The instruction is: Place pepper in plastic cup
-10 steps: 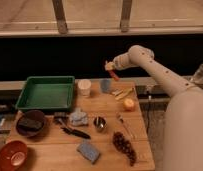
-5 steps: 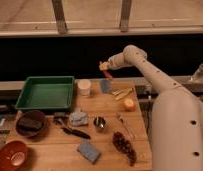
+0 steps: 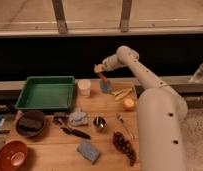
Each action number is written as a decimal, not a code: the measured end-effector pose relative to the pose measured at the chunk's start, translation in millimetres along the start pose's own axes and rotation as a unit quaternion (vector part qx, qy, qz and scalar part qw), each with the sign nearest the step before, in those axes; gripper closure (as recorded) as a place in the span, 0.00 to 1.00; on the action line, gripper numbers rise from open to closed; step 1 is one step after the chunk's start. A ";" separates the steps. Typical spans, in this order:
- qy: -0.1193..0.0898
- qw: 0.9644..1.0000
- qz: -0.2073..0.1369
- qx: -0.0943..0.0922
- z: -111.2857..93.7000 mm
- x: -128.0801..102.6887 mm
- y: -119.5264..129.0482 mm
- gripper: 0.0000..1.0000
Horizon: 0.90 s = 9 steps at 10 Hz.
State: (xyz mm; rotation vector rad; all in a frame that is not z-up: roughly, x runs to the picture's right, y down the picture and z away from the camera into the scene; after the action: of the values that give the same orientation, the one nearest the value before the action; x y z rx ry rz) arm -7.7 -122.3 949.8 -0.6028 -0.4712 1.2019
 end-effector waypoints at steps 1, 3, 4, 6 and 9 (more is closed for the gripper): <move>0.004 1.000 0.002 0.001 1.8 1.5 -1.0 1.00; 0.013 1.000 0.011 0.008 0.5 12.1 -8.8 1.00; 0.016 1.000 0.015 0.010 -0.5 17.0 -12.9 1.00; 0.015 1.000 0.019 0.012 5.2 19.9 -12.5 1.00; -0.008 0.999 0.020 0.026 9.1 21.5 -13.6 1.00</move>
State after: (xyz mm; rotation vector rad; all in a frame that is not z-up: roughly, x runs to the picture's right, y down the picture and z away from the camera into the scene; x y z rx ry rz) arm 2.7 -103.5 966.0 -0.5605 -0.4426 1.2545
